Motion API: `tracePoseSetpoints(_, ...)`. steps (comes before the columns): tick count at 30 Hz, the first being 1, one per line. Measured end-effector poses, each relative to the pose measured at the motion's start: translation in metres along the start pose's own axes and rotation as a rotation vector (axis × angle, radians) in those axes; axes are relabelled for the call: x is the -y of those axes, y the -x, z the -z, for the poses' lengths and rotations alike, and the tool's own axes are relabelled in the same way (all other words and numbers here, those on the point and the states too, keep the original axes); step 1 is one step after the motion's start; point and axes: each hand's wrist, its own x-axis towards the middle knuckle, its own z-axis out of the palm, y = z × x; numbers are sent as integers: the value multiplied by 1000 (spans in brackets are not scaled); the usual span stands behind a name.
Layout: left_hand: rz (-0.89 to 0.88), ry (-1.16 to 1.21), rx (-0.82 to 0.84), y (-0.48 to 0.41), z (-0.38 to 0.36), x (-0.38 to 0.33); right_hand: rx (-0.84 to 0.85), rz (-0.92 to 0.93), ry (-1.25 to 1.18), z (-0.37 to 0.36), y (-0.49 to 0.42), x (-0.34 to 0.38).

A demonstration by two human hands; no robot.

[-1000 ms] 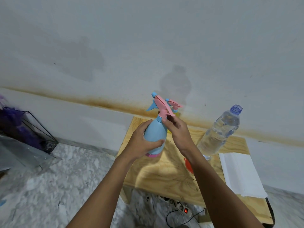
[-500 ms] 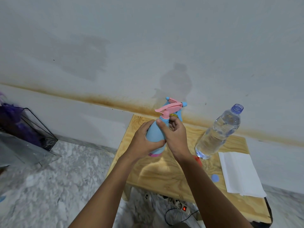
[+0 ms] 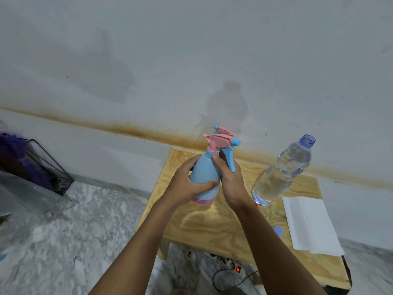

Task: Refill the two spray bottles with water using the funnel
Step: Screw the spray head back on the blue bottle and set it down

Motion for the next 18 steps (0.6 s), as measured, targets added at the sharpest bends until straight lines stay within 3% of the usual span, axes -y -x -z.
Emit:
tracePoseSetpoints(5,24,17,37,0,0,1,-52,87,77,0,-9,-1)
tracePoseSetpoints(11,69,-4,85,0,5,4,223,59,105,16,-13,10)
tracePoseSetpoints(18,-24,-47,61,3,-3,-1,-73,134,320,10,-10,-2)
